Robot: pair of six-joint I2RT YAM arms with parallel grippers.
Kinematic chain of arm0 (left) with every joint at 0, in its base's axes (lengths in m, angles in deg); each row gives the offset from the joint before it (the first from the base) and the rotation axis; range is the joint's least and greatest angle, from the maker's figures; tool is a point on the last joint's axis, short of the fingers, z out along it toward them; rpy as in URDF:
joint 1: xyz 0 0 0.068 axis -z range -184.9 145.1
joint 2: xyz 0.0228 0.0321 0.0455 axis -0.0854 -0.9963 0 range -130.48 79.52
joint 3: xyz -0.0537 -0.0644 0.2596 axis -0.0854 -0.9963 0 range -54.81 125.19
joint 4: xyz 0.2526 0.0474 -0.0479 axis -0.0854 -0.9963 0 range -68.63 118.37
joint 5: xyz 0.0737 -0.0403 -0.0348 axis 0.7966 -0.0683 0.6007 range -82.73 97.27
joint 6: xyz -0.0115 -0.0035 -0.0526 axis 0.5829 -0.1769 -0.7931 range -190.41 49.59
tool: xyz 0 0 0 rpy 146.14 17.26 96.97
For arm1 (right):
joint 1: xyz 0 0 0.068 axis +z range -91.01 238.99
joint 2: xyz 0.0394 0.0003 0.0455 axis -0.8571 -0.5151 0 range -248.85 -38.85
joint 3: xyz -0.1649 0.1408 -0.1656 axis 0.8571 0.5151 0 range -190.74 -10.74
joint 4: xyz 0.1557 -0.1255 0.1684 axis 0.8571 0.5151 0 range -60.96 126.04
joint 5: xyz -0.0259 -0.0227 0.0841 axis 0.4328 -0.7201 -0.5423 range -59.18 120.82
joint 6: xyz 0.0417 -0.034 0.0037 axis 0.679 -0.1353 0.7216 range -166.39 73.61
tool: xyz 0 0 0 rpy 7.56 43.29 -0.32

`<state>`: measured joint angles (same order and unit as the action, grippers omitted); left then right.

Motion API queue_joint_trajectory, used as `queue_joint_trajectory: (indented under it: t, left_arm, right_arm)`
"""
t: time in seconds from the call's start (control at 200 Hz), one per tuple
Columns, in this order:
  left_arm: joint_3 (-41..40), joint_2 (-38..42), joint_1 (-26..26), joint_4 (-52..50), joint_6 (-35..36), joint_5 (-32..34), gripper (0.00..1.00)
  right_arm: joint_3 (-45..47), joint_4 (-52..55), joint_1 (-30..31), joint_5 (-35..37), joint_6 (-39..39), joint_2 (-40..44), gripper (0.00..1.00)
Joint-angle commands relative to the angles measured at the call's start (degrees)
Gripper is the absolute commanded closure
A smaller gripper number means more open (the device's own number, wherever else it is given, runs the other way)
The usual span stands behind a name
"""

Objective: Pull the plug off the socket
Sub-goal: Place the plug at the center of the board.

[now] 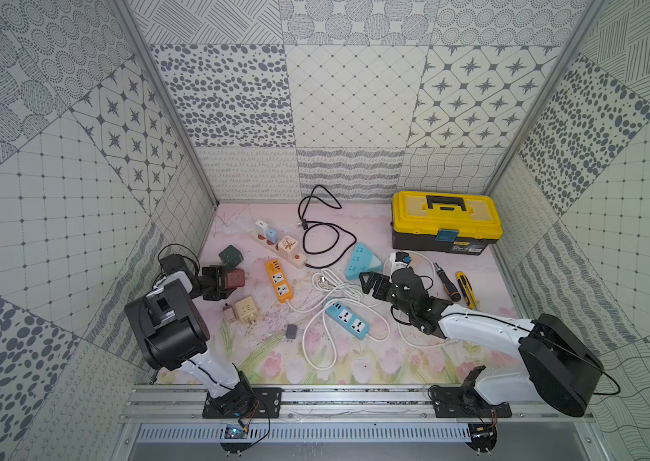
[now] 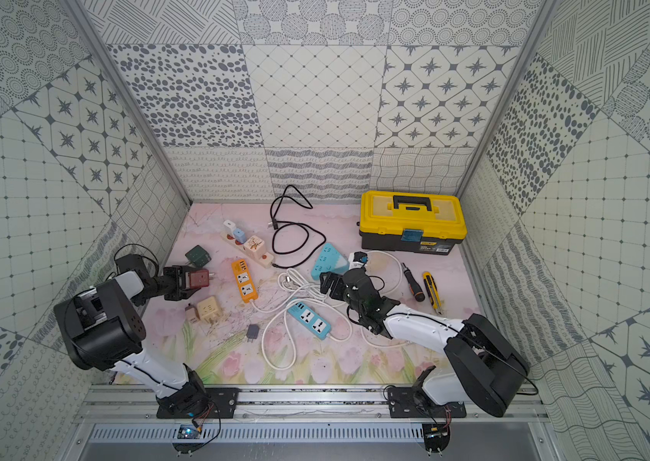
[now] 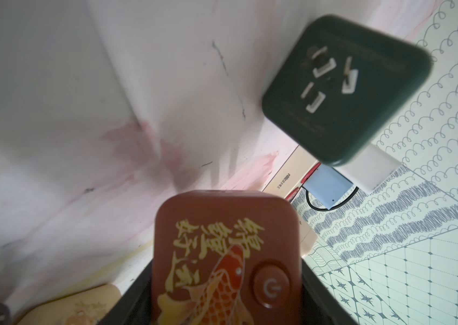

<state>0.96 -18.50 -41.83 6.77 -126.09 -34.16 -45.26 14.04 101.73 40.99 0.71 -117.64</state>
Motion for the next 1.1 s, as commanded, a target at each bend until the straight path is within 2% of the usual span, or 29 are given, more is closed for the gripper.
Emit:
queue_joint_trajectory:
  t: [0.0,0.355,0.425,0.625,0.8,0.946,1.036,1.096]
  left_arm:
    - [1.9,2.6,-1.1,-3.3,2.9,1.3,0.47]
    - [3.5,11.2,-1.1,-14.1,3.9,13.9,0.31]
    - [3.1,11.3,-1.1,-14.0,4.2,13.6,0.3]
    - [0.2,6.7,-1.1,-9.4,2.1,6.9,0.34]
    - [0.2,4.2,-1.1,-7.2,2.3,7.8,0.31]
    - [2.1,3.6,-1.1,-7.9,3.8,8.7,0.24]
    - [2.8,5.4,-1.1,-9.4,4.1,12.1,0.07]
    - [2.8,7.6,-1.1,-10.4,3.7,15.8,0.04]
  right_arm:
    - [-1.1,1.0,0.4,0.9,-1.7,0.6,0.01]
    - [-3.5,4.6,0.9,1.1,-3.1,1.2,0.01]
    - [-3.6,4.8,1.2,1.3,-3.1,1.6,0.01]
    - [-4.2,5.7,2.7,3.0,-3.4,2.5,0.01]
    - [-4.9,7.1,3.9,4.7,-3.8,2.8,0.01]
    - [-5.6,7.3,4.5,5.7,-4.2,2.4,0.01]
    - [-7.3,8.1,5.0,5.7,-5.5,1.2,0.01]
    - [-9.0,8.6,5.5,5.3,-7.2,0.2,0.01]
